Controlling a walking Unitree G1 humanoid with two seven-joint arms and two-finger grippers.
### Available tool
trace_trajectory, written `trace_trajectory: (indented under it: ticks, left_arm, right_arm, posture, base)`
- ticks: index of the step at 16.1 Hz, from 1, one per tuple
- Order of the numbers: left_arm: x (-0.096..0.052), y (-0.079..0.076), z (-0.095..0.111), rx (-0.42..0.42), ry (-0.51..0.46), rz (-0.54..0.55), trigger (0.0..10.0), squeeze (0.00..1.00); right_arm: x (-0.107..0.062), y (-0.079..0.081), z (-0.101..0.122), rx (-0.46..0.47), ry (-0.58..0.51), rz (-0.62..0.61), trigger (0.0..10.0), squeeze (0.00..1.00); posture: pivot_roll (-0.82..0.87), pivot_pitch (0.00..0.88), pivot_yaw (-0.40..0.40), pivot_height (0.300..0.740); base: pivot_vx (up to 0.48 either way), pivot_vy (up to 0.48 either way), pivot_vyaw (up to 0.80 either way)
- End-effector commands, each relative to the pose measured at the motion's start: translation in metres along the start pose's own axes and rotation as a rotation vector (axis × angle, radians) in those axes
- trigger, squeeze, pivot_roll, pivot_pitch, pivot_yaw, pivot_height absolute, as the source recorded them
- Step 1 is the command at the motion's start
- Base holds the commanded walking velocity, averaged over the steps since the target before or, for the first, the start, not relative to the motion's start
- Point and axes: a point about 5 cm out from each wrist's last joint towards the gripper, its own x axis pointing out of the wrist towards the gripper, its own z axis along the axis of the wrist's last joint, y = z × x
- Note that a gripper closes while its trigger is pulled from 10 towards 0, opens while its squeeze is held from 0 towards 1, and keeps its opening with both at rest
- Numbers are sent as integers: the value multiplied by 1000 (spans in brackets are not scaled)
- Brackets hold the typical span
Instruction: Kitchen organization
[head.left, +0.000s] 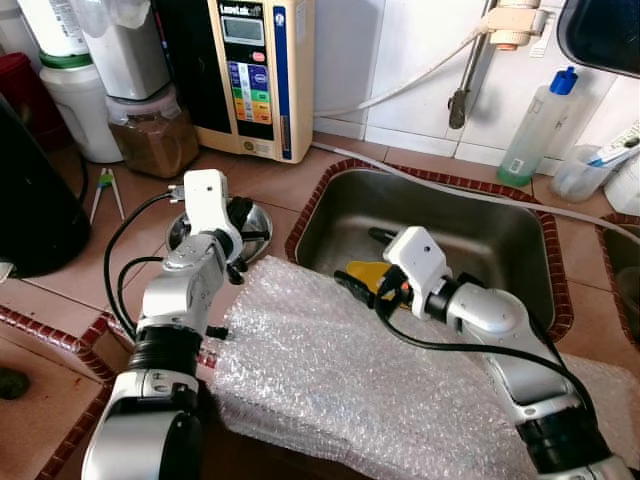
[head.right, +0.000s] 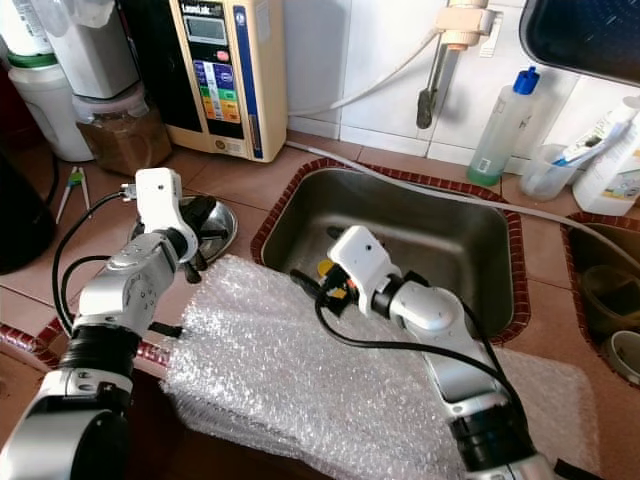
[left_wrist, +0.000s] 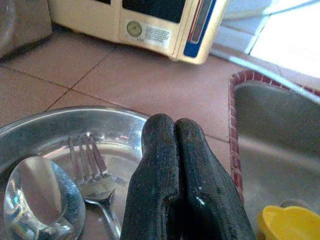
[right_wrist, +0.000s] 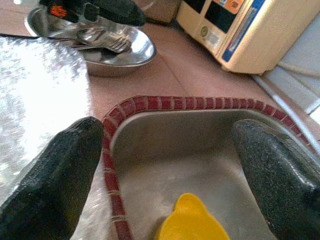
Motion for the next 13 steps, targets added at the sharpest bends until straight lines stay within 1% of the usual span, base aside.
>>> trace_trajectory:
  ticks: [1,2,3,4,5,6,7,8,9,10,11,12,13]
  left_arm:
    - [-2,-4,11,40,-63,-2,0,0]
    - [-3,-8,16,71,-94,-18,0,0]
    - [-4,-12,20,86,-137,-35,0,0]
    - [-5,-13,22,90,-155,-41,0,0]
    - [-8,-17,27,132,-220,-41,0,0]
    - [-8,-18,28,125,-226,-43,0,0]
    - [-9,-18,25,165,-199,-33,0,0]
    - [-8,-10,18,163,-142,3,9490,0]
    - [-8,-8,18,162,-132,13,9490,0]
    - [-8,0,18,166,-127,63,10000,871]
    - [-9,7,19,140,-113,114,10000,1000]
    - [-9,12,15,120,-84,146,10000,1000]
    - [-10,15,7,130,-35,161,10000,1000]
  right_arm:
    - [1,-7,4,-13,-13,-27,10000,0]
    - [2,-9,5,-10,-20,-39,10000,0]
    - [3,-9,3,-15,-17,-58,10000,0]
    - [4,-9,3,-16,-16,-66,10000,0]
    - [4,-8,2,10,-27,-98,10000,0]
    - [4,-8,1,12,-27,-100,10000,0]
    - [5,-7,0,6,-22,-96,10000,0]
    - [6,-7,-1,0,-16,-92,10000,0]
    - [6,-7,-1,-2,-16,-92,10000,0]
    - [6,-7,-1,-3,-17,-90,10000,0]
    - [7,-7,-1,-4,-17,-86,10000,0]
    - [8,-6,-2,-8,-16,-78,10000,0]
    - [9,-5,-1,-15,-19,-66,10000,0]
  posture:
    - [-58,0,7,740]
    - [-58,0,10,740]
    - [-63,0,17,740]
    - [-63,0,17,740]
    - [-55,0,21,740]
    - [-54,0,22,740]
    - [-52,0,21,740]
    - [-53,0,19,740]
    - [-53,0,19,740]
    - [-50,0,15,740]
    - [-45,0,13,740]
    - [-40,0,20,740]
    - [-41,0,27,740]
  base:
    - [0,0,0]
    - [0,0,0]
    - [0,0,0]
    - [0,0,0]
    - [0,0,0]
    - [0,0,0]
    - [0,0,0]
    - [0,0,0]
    - [0,0,0]
    - [0,0,0]
    - [0,0,0]
    - [0,0,0]
    - [0,0,0]
